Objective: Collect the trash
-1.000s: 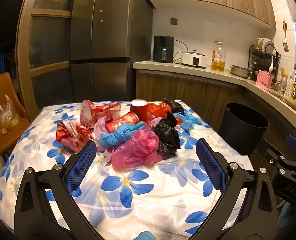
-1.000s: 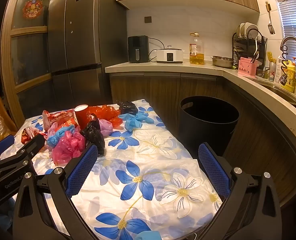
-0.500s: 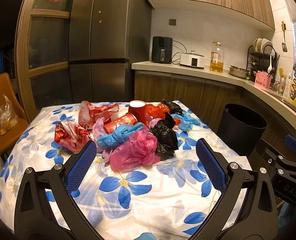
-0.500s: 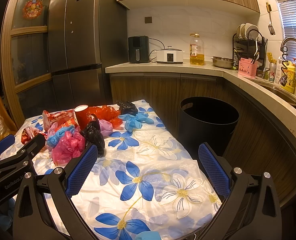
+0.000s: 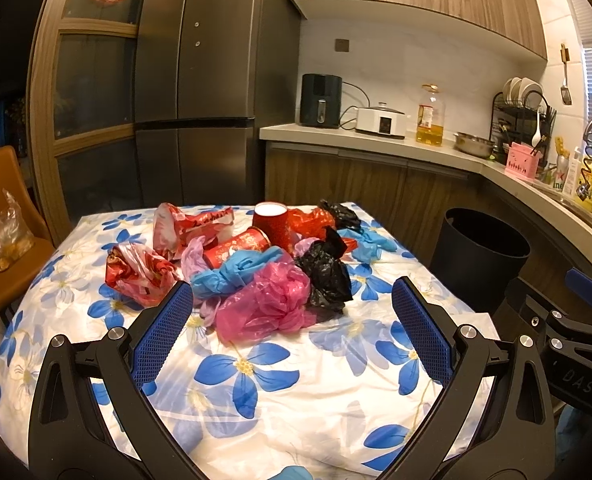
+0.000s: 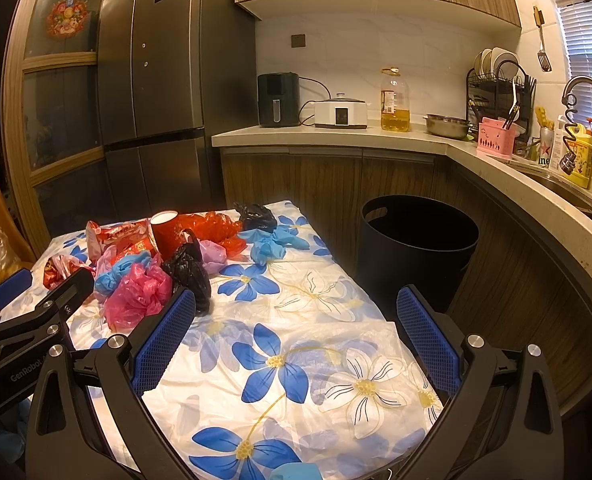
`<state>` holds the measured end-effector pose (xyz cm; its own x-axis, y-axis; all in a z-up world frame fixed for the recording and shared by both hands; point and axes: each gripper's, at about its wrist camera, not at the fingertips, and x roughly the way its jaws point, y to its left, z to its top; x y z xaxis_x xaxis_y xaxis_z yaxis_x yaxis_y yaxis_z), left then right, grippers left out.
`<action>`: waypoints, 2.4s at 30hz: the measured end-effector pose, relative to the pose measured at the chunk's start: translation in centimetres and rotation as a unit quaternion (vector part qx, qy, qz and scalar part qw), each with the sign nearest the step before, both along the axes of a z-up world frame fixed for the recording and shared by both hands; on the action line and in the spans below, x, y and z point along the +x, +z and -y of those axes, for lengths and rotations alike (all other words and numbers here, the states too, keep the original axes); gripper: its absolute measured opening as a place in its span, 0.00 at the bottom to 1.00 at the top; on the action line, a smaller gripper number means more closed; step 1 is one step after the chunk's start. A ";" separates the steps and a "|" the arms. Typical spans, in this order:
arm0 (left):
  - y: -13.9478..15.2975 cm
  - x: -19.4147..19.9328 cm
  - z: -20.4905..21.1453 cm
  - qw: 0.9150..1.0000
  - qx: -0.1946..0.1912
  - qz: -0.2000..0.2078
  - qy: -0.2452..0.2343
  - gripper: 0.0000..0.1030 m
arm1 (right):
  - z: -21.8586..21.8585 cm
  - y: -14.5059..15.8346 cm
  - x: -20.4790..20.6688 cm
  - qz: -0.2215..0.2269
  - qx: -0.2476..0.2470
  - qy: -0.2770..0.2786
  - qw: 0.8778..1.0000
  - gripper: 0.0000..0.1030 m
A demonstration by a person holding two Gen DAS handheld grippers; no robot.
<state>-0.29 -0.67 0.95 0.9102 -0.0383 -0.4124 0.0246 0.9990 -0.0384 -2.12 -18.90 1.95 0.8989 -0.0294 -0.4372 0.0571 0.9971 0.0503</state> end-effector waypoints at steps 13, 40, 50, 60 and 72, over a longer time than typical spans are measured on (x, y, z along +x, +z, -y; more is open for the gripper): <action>0.0 0.1 0.1 1.000 -0.001 0.001 -0.001 0.95 | 0.0 0.0 0.2 -0.001 0.000 0.000 1.000 0.95; -0.1 0.1 0.2 1.000 -0.002 0.001 -0.002 0.95 | 0.0 0.0 0.2 -0.002 0.000 0.000 1.000 0.95; -0.1 0.1 0.3 1.000 -0.002 0.001 -0.002 0.95 | 0.2 -0.1 0.2 -0.003 0.001 0.001 1.000 0.95; -0.1 0.1 0.5 1.000 -0.003 0.000 -0.003 0.95 | 0.3 -0.3 0.1 -0.004 0.001 0.000 1.000 0.95; -0.6 0.1 0.4 1.000 -0.009 -0.001 0.000 0.95 | 0.3 -0.7 0.2 -0.009 0.005 0.003 1.000 0.95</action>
<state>-0.18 -1.07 0.33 0.9090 -0.0452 -0.4143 0.0240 0.9981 -0.0562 -1.91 -19.25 1.27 0.8910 -0.0189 -0.4535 0.0512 0.9969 0.0589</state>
